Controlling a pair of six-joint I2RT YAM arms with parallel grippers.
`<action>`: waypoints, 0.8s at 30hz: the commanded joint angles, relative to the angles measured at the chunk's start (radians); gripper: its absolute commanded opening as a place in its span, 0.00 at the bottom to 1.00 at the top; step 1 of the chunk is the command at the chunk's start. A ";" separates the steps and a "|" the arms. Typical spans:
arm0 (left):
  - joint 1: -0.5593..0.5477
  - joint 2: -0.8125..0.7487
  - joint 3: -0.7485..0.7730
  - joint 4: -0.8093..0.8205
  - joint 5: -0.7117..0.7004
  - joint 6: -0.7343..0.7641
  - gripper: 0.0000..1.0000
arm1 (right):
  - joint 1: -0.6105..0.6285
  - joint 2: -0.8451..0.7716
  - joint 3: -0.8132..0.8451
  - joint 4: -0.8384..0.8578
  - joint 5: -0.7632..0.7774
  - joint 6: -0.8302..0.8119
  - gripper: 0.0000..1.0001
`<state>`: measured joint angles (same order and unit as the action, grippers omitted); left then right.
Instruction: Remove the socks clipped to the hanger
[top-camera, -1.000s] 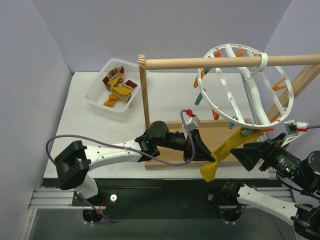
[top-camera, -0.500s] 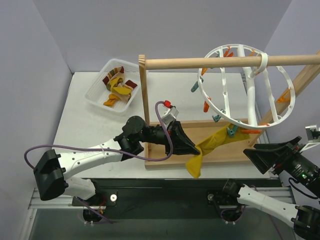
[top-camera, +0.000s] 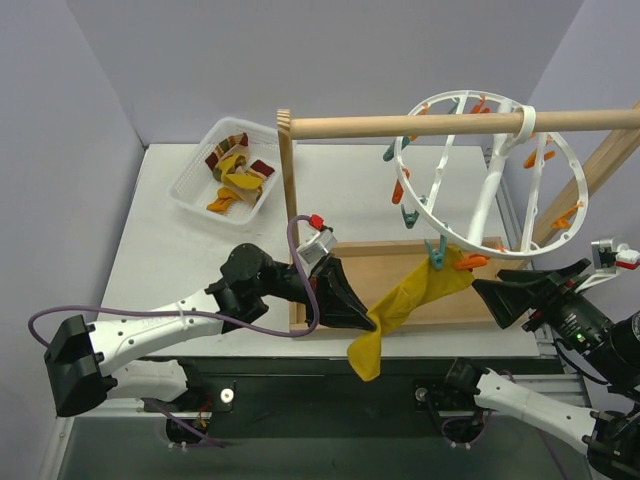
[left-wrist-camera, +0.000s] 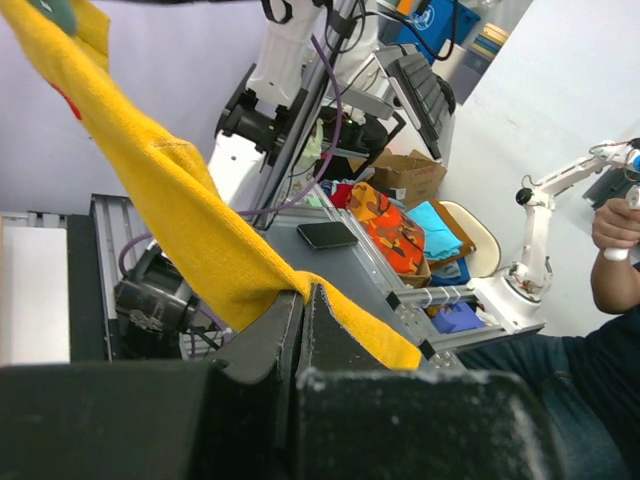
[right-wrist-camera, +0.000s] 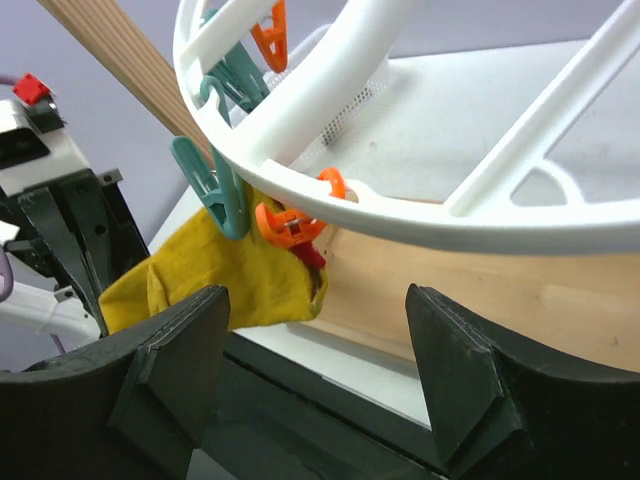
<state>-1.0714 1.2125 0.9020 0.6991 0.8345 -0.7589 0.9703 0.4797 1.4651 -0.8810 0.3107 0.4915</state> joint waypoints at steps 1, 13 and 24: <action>0.002 -0.053 -0.041 0.054 0.021 -0.045 0.00 | 0.004 0.065 -0.012 0.172 -0.025 -0.056 0.72; -0.036 -0.065 -0.117 0.165 0.011 -0.143 0.00 | 0.004 0.146 -0.060 0.300 -0.050 -0.068 0.71; -0.093 -0.062 -0.121 0.175 0.005 -0.138 0.00 | 0.005 0.172 -0.100 0.321 -0.038 -0.074 0.68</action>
<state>-1.1481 1.1698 0.7780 0.8112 0.8410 -0.8894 0.9703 0.6380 1.3773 -0.6266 0.2497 0.4400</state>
